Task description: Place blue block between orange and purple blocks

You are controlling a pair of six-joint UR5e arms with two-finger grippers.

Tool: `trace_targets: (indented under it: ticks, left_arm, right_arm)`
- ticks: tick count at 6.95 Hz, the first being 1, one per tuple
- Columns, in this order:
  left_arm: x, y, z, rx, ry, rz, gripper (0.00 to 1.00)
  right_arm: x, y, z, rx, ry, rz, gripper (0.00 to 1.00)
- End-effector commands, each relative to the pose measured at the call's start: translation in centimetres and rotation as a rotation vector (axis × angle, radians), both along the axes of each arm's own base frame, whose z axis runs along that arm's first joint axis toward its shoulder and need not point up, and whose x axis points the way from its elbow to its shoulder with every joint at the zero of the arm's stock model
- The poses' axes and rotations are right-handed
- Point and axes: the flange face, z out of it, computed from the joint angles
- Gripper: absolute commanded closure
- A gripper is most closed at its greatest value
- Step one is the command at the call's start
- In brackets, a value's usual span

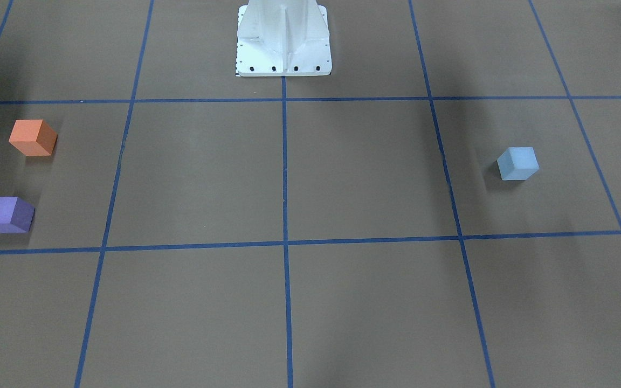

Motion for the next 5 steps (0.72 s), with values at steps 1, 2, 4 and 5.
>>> trace_targets:
  ticks: [1,2,4,5]
  left_arm:
    - [-1.4,0.3,-0.3,0.009,-0.022,-0.033,0.0]
    - [-1.6,0.8,0.0,0.004,-0.039,-0.037,0.0]
    - [-1.7,0.9,0.0,0.002,-0.037,-0.044,0.0]
    - [-1.7,2.0,1.1,-0.024,-0.03,-0.043,0.0]
  right_arm:
    - [2.1,0.4,0.0,0.013,-0.015,0.019,0.0]
    - [2.1,0.2,0.1,0.012,-0.012,0.018,0.0]
    - [2.1,0.3,0.0,0.013,-0.012,0.018,0.0]
    - [2.0,0.1,-0.1,0.016,-0.012,0.017,0.0]
